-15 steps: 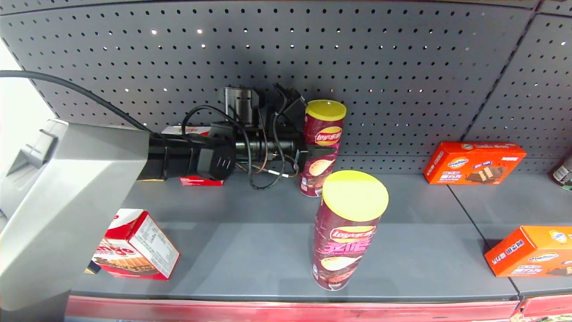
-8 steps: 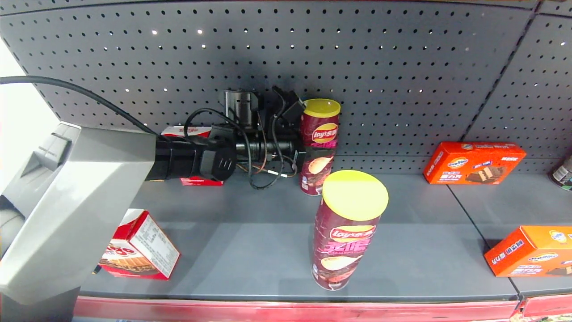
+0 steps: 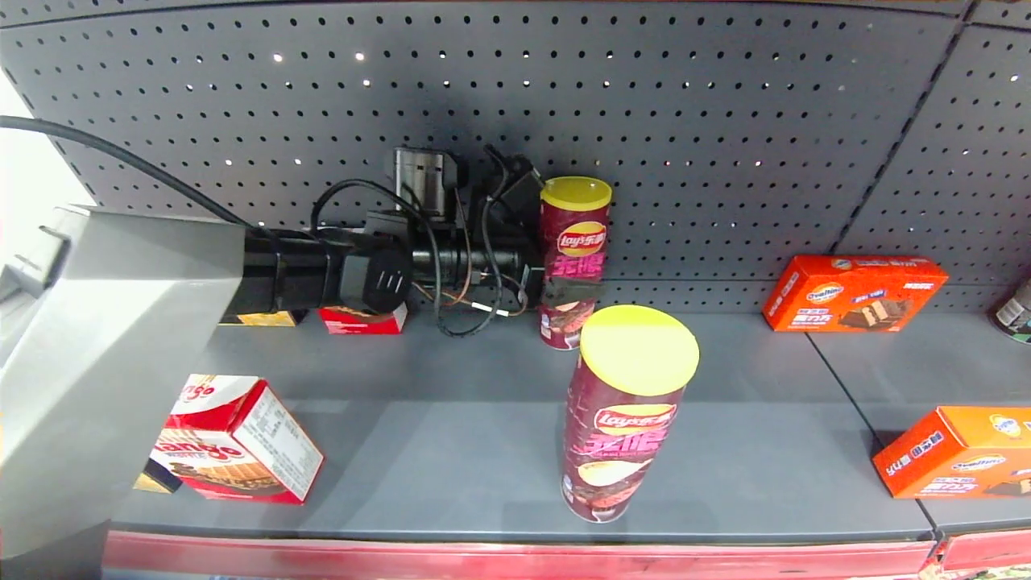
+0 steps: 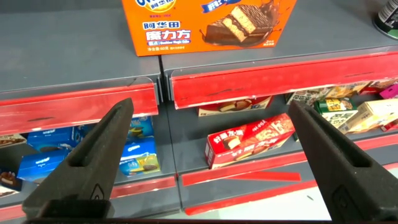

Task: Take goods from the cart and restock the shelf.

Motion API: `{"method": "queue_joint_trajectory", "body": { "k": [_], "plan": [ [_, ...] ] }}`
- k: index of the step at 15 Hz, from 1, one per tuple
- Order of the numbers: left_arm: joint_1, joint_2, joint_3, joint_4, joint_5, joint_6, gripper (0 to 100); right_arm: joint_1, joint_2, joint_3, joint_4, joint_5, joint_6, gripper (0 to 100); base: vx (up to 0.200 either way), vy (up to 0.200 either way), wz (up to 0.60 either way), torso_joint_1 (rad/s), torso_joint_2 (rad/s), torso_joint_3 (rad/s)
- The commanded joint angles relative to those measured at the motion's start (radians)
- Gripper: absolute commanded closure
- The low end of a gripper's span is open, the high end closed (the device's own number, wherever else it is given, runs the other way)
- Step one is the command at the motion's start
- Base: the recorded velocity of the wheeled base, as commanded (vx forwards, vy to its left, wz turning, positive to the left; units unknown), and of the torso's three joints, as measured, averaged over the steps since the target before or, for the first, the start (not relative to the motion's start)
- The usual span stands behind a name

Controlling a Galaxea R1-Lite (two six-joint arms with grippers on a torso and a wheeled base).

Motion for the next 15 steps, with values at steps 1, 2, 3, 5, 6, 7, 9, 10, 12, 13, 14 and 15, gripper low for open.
{"method": "queue_joint_trajectory", "body": {
  "k": [1, 2, 3, 5, 6, 7, 9, 10, 12, 13, 14, 15],
  "plan": [
    [0.005, -0.064, 0.015, 0.022, -0.002, 0.002, 0, 0.000, 0.002, 0.000, 0.000, 0.000, 0.000, 0, 0.000, 0.000, 0.00, 0.000, 0.00, 0.000],
    [0.006, -0.103, 0.046, 0.033, 0.000, 0.002, 0, 0.000, 0.002, 0.000, 0.000, 0.000, 0.000, 0, 0.000, 0.000, 0.00, 0.000, 0.00, 0.000],
    [0.006, -0.128, 0.070, 0.041, 0.003, 0.002, 0, 0.000, 0.002, 0.000, 0.000, 0.000, 0.000, 0, 0.000, 0.000, 0.00, 0.000, 0.00, 0.000],
    [0.006, -0.174, 0.113, 0.065, 0.028, 0.006, 0, 0.000, 0.002, 0.000, 0.000, 0.000, 0.000, 0, 0.000, 0.000, 0.00, 0.000, 0.00, 0.000],
    [0.005, -0.192, 0.133, 0.073, 0.052, 0.006, 0, 0.000, 0.002, 0.000, 0.000, 0.000, 0.000, 0, 0.000, 0.000, 0.00, 0.000, 0.00, 0.000],
    [0.002, -0.212, 0.159, 0.076, 0.075, 0.006, 0, 0.000, 0.002, 0.000, 0.000, 0.000, 0.000, 0, 0.000, 0.000, 0.00, 0.000, 0.00, 0.000],
    [-0.005, -0.243, 0.212, 0.081, 0.120, 0.017, 0, 0.000, 0.002, 0.000, 0.000, 0.000, 0.000, 0, 0.000, 0.000, 0.00, 0.000, 0.00, 0.000],
    [-0.008, -0.243, 0.224, 0.082, 0.153, 0.045, 0, 0.000, 0.002, 0.000, 0.000, 0.000, 0.000, 0, 0.000, 0.000, 0.00, 0.000, 0.00, 0.000],
    [-0.008, -0.243, 0.227, 0.082, 0.169, 0.055, 0, 0.000, 0.002, 0.000, 0.000, 0.000, 0.000, 0, 0.000, 0.000, 0.00, 0.000, 0.00, 0.000],
    [-0.011, -0.246, 0.228, 0.085, 0.201, 0.057, 0, 0.000, 0.002, 0.000, 0.000, 0.000, 0.000, 0, 0.000, 0.000, 0.00, 0.000, 0.00, 0.000],
    [-0.014, -0.246, 0.230, 0.105, 0.235, 0.060, 0, 0.000, 0.002, 0.000, 0.000, 0.000, 0.000, 0, 0.000, 0.000, 0.00, 0.000, 0.00, 0.000],
    [-0.017, -0.246, 0.233, 0.119, 0.264, 0.071, 0, 0.000, 0.002, 0.000, 0.000, 0.000, 0.000, 0, 0.000, 0.000, 0.00, 0.000, 0.00, 0.000]
  ]
}}
